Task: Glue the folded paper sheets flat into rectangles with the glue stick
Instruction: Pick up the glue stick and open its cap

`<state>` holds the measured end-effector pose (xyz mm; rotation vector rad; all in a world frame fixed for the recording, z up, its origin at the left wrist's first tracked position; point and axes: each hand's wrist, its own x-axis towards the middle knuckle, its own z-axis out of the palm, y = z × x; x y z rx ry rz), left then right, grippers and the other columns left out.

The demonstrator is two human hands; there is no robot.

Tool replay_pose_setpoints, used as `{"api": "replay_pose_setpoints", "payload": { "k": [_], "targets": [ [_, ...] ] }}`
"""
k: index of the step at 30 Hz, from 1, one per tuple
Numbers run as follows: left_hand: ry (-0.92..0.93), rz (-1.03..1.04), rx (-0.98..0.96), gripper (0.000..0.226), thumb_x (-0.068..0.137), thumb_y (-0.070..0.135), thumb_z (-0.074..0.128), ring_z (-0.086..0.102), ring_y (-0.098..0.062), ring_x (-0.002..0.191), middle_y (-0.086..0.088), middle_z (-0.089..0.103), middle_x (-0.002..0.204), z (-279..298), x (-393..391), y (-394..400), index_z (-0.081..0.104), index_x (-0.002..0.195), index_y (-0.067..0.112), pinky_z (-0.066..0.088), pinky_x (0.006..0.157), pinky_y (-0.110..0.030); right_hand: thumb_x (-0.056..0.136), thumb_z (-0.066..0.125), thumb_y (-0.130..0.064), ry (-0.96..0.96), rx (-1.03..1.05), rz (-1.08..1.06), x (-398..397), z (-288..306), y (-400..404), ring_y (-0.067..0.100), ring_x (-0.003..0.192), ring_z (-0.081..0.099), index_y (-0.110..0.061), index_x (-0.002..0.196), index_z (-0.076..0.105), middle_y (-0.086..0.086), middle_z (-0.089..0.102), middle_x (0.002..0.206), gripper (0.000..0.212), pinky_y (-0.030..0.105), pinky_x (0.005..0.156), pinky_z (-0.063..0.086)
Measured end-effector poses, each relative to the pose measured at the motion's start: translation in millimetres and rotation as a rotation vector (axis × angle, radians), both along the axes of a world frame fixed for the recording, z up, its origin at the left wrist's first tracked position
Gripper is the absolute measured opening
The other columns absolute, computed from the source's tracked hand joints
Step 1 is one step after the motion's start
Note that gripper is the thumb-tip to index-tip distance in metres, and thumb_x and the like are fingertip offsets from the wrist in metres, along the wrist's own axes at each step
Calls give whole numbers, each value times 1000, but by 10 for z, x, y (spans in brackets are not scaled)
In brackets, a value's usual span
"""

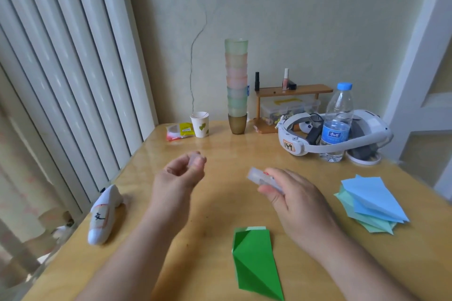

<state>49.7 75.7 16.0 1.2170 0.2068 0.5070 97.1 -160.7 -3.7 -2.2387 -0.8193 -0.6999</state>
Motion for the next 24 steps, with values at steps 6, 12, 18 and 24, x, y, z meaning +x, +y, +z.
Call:
{"api": "replay_pose_setpoints", "payload": {
  "k": [6,12,18,24],
  "targets": [
    [463,195,1101,18,91,38,68,64,-2,78,14,71,95,-339,23,218,76,107,38,51,78,-27,99,47,-63,501,458,158,-134,133,64,19,62,40,-17,86,58,1,44,64,49,31,60,39],
    [561,72,1324,45,92,55,66,56,-18,123,12,68,123,-263,7,161,66,133,37,41,106,-33,110,42,-37,895,831,375,-266,206,171,14,61,38,-2,109,58,0,47,66,38,21,51,33],
    [16,-194,598,43,91,61,61,63,4,101,17,75,116,123,-228,-399,74,122,34,49,88,-17,110,38,-24,924,798,498,-362,225,261,15,64,43,-39,107,66,6,52,73,32,30,59,33],
    [-13,-322,138,36,92,44,73,56,-24,86,-11,70,95,112,-221,-641,75,120,22,43,91,-35,108,52,-29,939,843,485,-377,159,355,19,67,49,-33,107,59,7,58,76,9,30,59,41]
  ]
}}
